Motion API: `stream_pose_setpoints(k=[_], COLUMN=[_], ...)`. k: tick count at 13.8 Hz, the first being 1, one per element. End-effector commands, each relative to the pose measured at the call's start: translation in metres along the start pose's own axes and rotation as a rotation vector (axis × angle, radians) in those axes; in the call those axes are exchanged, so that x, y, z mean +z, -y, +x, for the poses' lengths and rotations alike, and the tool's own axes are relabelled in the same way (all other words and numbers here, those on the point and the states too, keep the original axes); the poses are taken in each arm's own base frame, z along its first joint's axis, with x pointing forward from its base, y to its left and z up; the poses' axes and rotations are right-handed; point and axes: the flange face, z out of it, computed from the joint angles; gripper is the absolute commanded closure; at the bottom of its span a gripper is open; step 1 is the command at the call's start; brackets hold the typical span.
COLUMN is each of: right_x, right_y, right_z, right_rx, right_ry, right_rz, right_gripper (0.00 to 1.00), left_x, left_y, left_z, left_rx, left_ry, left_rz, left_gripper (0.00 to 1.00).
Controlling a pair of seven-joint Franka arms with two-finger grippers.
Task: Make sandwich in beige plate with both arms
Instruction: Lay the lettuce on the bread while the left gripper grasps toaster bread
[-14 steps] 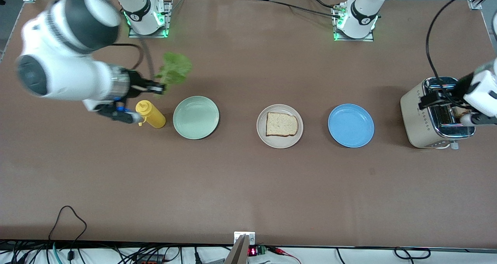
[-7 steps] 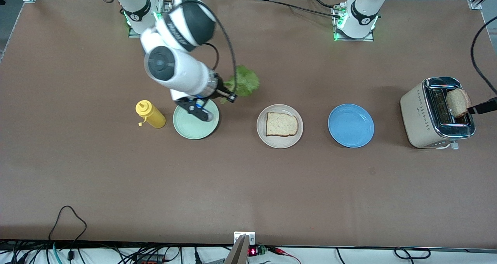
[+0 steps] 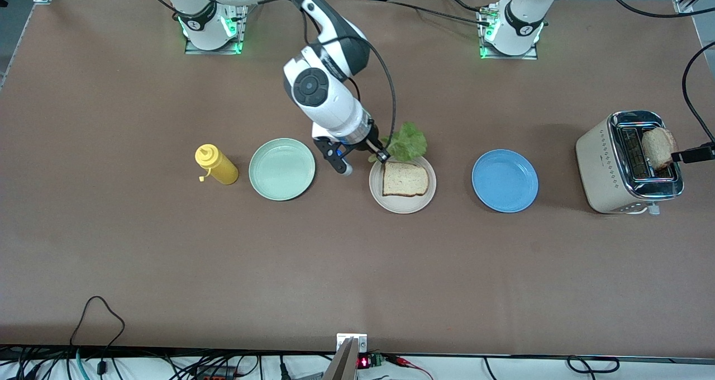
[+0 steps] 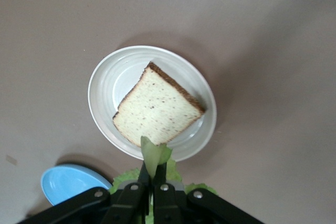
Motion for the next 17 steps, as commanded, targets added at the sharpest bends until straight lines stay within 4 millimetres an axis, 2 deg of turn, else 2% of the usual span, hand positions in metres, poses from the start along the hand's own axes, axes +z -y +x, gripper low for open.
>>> stream_pose_setpoints(k=[1, 2, 5, 7, 8, 11, 14, 17], right_x=[0.029, 0.042, 0.063, 0.069, 0.07, 0.069, 0.069, 0.074], right_y=[0.003, -0.001, -0.003, -0.004, -0.005, -0.003, 0.015, 0.017], right_z=[-0.008, -0.009, -0.017, -0.015, -0.014, -0.003, 0.011, 0.018], right_rx=[0.069, 0.088, 0.103, 0.121, 0.119, 0.141, 0.256, 0.32], right_ry=[-0.005, -0.009, -0.006, -0.007, -0.008, -0.011, 0.018, 0.02], right_rz=[0.068, 0.076, 0.081, 0.076, 0.074, 0.077, 0.113, 0.131], right_gripper=[1.0, 1.0, 1.0, 1.0, 1.0, 1.0, 1.0, 1.0], left_x=[0.01, 0.021, 0.039, 0.041, 0.042, 0.05, 0.06, 0.06], left_y=[0.019, 0.021, 0.02, 0.018, 0.018, 0.019, 0.021, 0.024], left_z=[0.003, 0.007, 0.006, 0.003, 0.001, 0.004, 0.009, 0.009], left_rx=[0.081, 0.115, 0.19, 0.193, 0.194, 0.199, 0.197, 0.191], left_ry=[0.028, 0.047, 0.114, 0.145, 0.156, 0.169, 0.178, 0.174], left_rz=[-0.001, -0.006, -0.029, -0.042, -0.046, -0.048, -0.055, -0.058], left_gripper=[0.0, 0.0, 0.0, 0.0, 0.03, 0.24, 0.25, 0.29])
